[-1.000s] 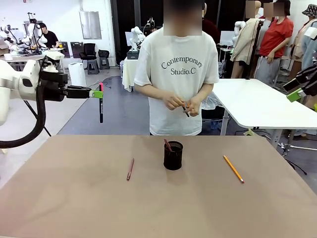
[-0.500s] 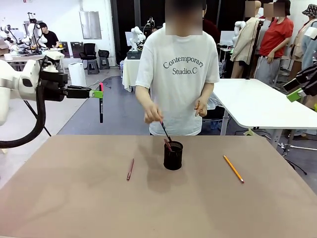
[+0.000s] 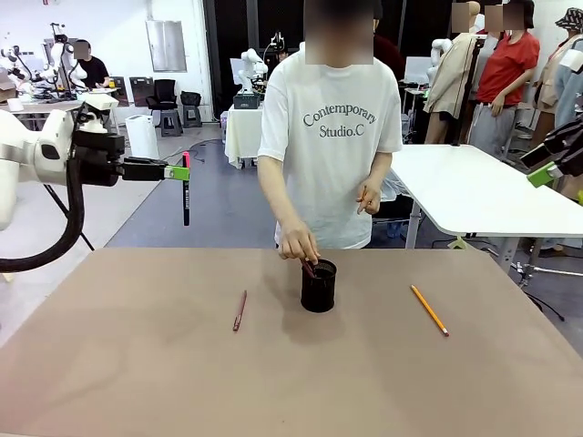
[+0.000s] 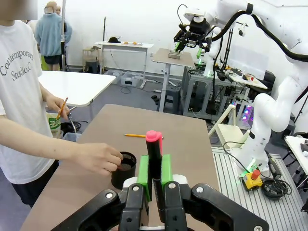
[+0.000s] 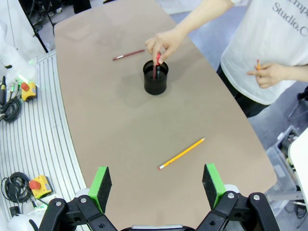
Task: Place the pens into the pen holder.
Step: Pick up a writing instrument from the table and place it into the Pen holder.
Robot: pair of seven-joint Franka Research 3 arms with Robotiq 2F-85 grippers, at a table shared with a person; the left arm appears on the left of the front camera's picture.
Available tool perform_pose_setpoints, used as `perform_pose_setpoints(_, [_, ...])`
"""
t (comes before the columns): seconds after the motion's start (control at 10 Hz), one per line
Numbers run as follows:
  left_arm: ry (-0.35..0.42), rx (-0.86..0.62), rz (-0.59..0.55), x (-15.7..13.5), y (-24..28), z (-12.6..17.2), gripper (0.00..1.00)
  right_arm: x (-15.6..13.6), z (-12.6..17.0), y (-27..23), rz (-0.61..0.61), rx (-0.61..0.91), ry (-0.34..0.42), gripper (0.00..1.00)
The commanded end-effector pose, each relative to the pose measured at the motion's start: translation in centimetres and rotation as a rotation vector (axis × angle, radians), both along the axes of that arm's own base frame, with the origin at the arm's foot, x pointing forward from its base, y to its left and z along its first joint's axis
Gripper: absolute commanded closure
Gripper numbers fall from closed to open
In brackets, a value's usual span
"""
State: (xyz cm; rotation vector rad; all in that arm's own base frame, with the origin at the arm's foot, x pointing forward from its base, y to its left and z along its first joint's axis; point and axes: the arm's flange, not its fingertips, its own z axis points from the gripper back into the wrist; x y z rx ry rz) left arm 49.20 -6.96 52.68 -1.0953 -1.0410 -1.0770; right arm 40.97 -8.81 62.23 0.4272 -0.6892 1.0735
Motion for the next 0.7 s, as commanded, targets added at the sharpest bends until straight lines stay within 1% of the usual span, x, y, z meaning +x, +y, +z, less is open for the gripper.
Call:
perform_pose_setpoints(0.0, [0.015, -0.001, -0.01, -0.15, 0.03, 0.14, 1.0, -0.04, 0.1, 0.0, 0.01, 0.014, -0.008, 0.0])
perform_pose_setpoints(0.6, [0.015, -0.001, -0.01, -0.15, 0.03, 0.14, 1.0, -0.04, 0.1, 0.0, 0.01, 0.014, -0.008, 0.0])
